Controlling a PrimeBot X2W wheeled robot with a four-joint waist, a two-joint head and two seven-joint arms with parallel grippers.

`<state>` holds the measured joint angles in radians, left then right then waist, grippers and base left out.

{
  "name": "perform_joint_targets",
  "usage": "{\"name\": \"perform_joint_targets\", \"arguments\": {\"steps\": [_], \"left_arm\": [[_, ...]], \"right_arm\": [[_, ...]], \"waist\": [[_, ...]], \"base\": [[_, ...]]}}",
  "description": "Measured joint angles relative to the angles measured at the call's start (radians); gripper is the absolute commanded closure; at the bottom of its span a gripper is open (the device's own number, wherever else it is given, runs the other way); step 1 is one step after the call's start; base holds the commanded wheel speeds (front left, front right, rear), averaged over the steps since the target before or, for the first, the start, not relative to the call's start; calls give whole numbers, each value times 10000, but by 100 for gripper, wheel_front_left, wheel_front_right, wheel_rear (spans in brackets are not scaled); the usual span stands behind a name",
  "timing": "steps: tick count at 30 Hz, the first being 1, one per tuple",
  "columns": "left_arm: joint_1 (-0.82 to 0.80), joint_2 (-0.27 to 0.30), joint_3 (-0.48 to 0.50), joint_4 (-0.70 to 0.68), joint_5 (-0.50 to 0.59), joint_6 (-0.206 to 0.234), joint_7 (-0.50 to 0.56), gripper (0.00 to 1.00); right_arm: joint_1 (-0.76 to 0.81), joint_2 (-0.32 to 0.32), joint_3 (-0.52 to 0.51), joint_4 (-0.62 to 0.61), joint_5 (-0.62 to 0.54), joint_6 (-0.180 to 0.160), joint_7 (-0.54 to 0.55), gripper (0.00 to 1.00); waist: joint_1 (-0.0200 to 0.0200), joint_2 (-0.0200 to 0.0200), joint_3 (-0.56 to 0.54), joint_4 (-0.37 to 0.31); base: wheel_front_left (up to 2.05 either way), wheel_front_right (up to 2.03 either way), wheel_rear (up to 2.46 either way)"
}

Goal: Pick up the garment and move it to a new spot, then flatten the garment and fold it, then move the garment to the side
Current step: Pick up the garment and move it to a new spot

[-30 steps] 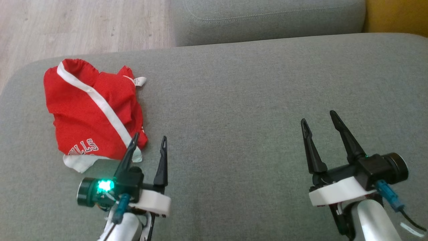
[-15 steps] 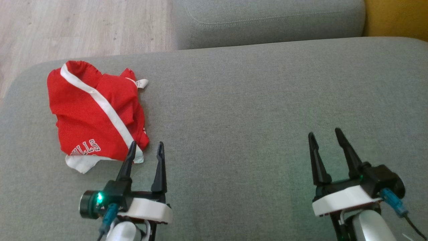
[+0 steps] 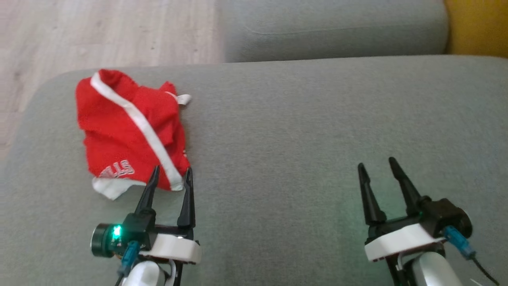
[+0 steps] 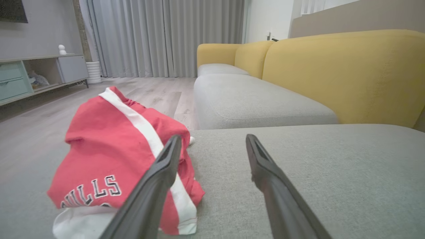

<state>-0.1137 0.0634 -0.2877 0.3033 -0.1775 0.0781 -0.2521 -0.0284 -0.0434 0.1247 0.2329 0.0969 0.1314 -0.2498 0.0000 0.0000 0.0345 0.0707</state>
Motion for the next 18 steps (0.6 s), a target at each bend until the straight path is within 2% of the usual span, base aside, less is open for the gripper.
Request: {"name": "perform_joint_targets", "arguments": {"steps": [18], "left_arm": [[441,-77,932,332,485,-171,0,0]], "right_arm": [[259,-4,1156,75,355,0,-10,0]], "waist": [[0,0,-480,2254]], "base": [[0,0,0]]}}
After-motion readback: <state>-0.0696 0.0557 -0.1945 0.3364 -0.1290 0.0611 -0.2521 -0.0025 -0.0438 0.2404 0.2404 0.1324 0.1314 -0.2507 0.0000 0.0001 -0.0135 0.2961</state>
